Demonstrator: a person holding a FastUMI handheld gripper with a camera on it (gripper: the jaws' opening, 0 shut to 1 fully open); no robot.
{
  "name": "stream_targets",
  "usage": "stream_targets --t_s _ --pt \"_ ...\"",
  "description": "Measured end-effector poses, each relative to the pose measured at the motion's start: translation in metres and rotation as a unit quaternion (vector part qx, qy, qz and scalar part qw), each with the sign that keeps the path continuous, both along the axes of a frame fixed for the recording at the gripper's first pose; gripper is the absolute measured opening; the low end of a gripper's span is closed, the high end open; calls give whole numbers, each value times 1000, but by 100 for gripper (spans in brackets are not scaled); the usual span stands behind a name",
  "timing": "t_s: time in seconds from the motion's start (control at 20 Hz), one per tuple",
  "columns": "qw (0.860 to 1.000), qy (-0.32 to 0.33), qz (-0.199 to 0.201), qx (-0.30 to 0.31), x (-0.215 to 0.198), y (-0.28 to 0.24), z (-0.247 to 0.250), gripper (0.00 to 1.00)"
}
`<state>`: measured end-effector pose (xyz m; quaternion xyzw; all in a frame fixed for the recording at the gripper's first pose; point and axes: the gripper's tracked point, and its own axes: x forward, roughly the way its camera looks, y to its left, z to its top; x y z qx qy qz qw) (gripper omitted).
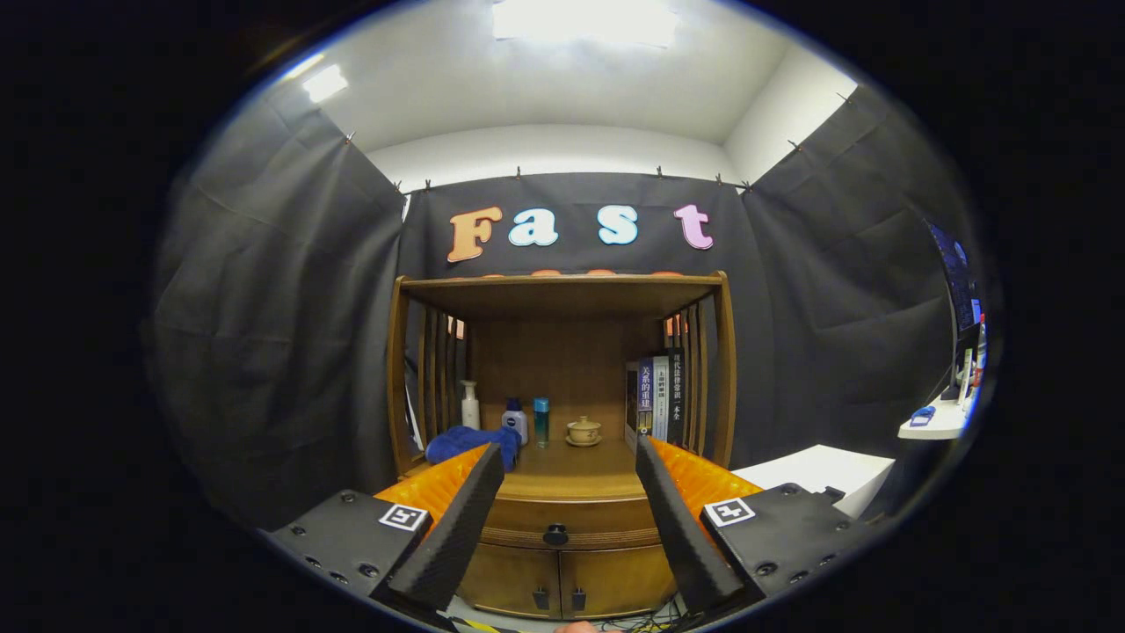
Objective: Pull open the drawer, take out the items inside it, and place them on the countertop above the cabinet.
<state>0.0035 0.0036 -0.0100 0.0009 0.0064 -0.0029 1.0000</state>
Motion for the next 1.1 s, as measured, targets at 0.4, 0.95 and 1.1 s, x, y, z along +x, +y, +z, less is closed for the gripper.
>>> stream_targets --t_s 0.4,0.95,1.1 --pt "1000 -8 2 6 13 12 -7 98" --pt "1000 -10 -3 13 86 6 -85 98" --pt "1000 12 -1 27 102 5 -123 98"
